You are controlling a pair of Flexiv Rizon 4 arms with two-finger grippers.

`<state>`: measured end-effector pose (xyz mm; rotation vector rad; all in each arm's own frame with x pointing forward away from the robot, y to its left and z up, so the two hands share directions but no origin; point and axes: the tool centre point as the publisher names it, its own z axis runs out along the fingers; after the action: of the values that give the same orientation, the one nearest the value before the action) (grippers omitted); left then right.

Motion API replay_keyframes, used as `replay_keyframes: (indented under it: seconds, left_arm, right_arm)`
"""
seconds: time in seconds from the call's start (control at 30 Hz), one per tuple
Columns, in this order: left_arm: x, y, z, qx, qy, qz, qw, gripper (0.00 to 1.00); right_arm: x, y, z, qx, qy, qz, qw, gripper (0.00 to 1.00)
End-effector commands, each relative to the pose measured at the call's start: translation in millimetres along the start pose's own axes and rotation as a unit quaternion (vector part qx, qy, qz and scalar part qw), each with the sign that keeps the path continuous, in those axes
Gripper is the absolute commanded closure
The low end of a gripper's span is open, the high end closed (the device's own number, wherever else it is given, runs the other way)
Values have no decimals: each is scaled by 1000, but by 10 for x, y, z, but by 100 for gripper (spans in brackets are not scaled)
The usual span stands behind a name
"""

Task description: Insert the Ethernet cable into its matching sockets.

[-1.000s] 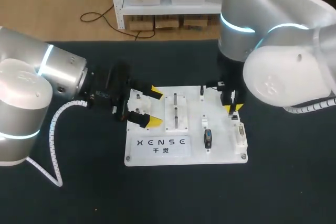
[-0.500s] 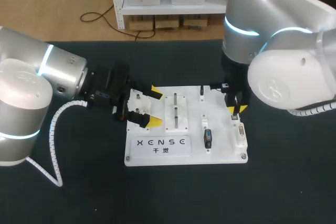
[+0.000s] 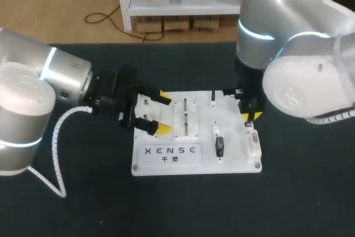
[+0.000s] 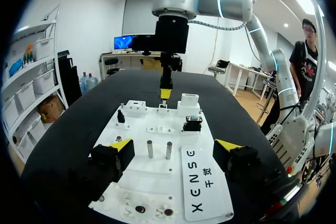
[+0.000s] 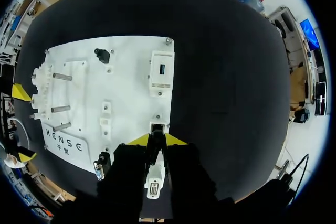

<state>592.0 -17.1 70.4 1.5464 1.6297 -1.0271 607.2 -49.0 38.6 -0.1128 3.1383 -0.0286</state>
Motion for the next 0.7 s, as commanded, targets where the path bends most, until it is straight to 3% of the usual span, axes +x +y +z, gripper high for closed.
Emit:
replay_keyframes:
  seconds: [0.03, 0.7]
  left_arm:
    - [7, 9, 5, 1, -1, 0, 1000, 0]
    - [7, 9, 5, 1, -1, 0, 1000, 0]
  right_arm:
    - [-15, -4, 1, -1, -1, 1, 1000, 100]
    - [-45, 7, 59, -1, -1, -4, 1000, 100]
